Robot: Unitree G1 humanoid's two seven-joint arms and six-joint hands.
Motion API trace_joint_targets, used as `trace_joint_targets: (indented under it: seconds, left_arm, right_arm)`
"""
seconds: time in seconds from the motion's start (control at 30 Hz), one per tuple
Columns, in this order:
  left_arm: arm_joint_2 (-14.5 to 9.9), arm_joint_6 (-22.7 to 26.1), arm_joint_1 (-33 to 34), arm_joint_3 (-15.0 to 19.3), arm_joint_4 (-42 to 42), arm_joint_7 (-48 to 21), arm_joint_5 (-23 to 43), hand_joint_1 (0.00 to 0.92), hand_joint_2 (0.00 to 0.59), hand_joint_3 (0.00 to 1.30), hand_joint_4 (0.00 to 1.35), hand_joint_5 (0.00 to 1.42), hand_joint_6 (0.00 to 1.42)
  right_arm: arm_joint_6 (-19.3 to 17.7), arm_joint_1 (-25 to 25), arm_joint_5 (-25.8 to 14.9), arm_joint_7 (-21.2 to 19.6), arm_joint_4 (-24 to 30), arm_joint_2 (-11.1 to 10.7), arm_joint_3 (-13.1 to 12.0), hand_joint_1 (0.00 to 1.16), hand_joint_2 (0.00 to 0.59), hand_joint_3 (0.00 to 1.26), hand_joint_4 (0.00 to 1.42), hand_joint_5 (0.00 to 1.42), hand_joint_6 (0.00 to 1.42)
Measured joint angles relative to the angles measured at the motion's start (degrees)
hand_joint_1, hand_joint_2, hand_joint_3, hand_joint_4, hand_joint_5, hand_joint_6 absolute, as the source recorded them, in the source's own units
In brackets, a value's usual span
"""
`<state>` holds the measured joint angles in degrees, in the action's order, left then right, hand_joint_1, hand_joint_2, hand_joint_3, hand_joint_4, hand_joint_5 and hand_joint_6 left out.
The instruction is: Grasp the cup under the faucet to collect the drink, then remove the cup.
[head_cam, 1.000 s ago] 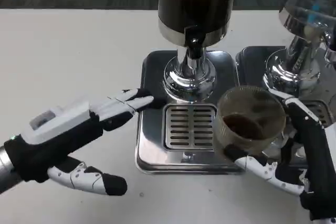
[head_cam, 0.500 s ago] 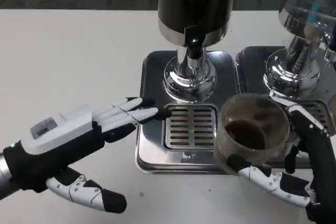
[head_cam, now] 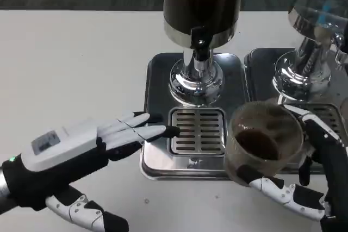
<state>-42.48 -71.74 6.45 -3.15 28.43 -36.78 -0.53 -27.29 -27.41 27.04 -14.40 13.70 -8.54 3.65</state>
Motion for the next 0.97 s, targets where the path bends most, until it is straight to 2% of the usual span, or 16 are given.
trace_joint_targets:
  seconds: [0.97]
  left_arm:
    - [-0.5, 0.0, 0.3, -0.6, 1.1, 0.5, 0.0, 0.000, 0.060, 0.08, 0.00, 0.00, 0.00]
  right_arm:
    - [-0.1, -1.2, 0.0, 0.3, 0.8, 0.2, -0.6, 0.76, 0.199, 0.72, 0.82, 1.00, 1.28]
